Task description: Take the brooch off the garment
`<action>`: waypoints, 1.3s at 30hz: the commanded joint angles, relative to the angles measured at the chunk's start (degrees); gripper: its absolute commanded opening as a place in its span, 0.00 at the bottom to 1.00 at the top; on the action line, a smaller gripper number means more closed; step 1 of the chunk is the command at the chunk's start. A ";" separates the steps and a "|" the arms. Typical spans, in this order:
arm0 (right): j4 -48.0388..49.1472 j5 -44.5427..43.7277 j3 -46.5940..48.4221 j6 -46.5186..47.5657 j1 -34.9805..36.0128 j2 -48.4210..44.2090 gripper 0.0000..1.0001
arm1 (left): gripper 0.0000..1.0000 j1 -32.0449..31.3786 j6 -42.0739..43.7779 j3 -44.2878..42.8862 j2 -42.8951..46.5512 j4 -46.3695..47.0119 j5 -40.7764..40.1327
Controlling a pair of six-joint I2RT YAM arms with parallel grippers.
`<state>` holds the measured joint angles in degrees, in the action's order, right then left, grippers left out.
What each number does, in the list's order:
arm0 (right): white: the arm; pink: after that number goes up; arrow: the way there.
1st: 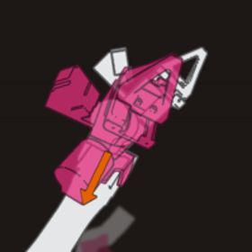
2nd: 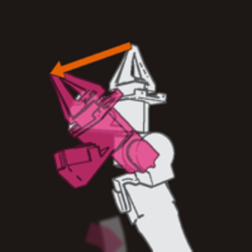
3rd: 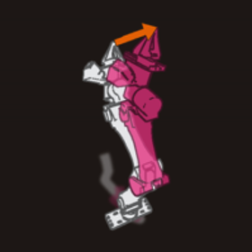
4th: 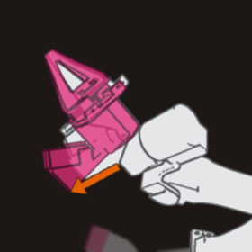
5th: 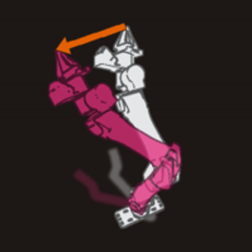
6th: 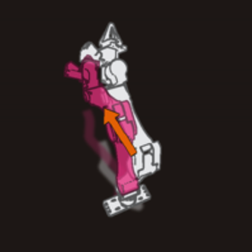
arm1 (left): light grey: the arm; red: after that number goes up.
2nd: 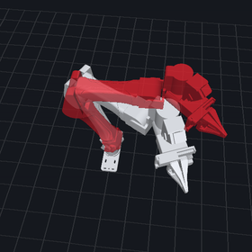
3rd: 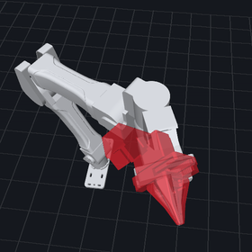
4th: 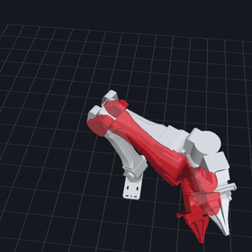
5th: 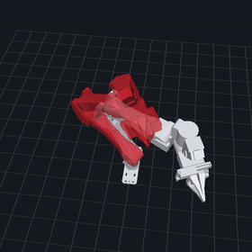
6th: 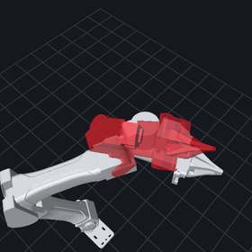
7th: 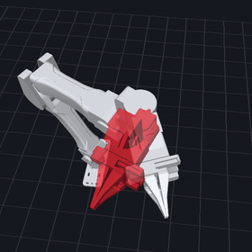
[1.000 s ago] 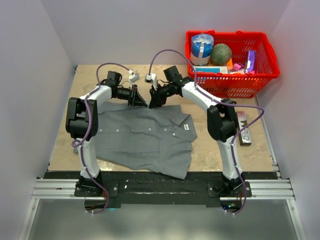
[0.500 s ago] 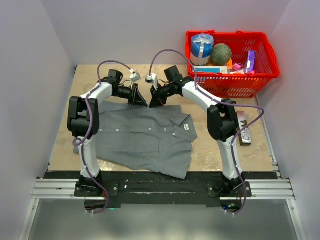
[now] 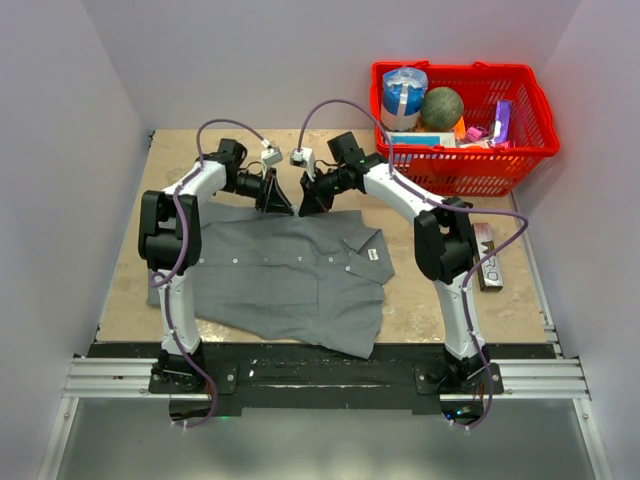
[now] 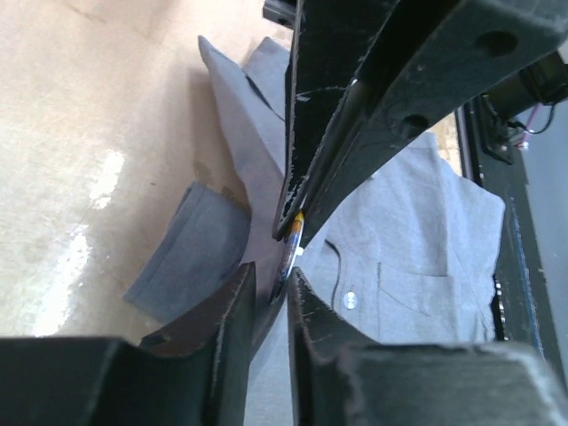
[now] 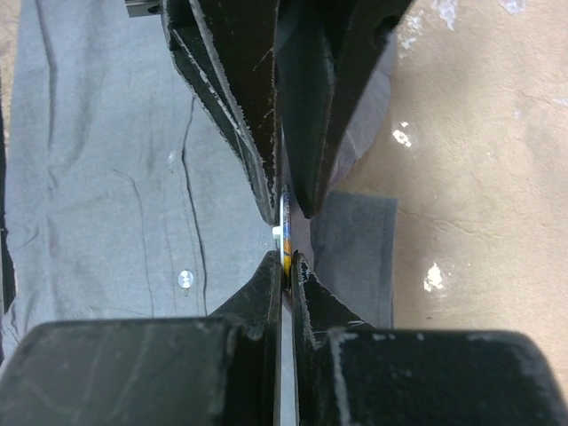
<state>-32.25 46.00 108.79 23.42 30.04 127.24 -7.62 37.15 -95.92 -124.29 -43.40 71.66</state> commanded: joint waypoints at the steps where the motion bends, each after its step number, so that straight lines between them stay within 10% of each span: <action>1: -0.09 1.64 0.81 -0.48 -0.25 -0.15 0.00 | 0.20 0.41 -3.39 2.58 2.82 6.91 -2.84; 18: -0.09 1.38 1.51 -0.48 -0.42 0.81 0.00 | 0.22 1.03 -8.23 2.05 2.39 10.88 -0.03; 30: 0.43 -0.03 2.30 -1.71 -0.34 2.05 0.00 | 0.00 1.03 -6.21 0.21 1.07 7.10 3.40; 34: 0.52 0.23 2.91 -2.06 -0.42 2.57 0.00 | 0.20 1.03 -5.86 0.56 1.50 7.18 2.61; 39: 0.52 0.15 3.44 -2.24 -0.42 3.01 0.00 | 0.23 1.03 -7.61 1.26 2.21 9.64 1.64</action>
<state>-31.51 45.78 109.91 21.85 29.26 129.27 -7.11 30.20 -93.10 -124.01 -36.10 71.31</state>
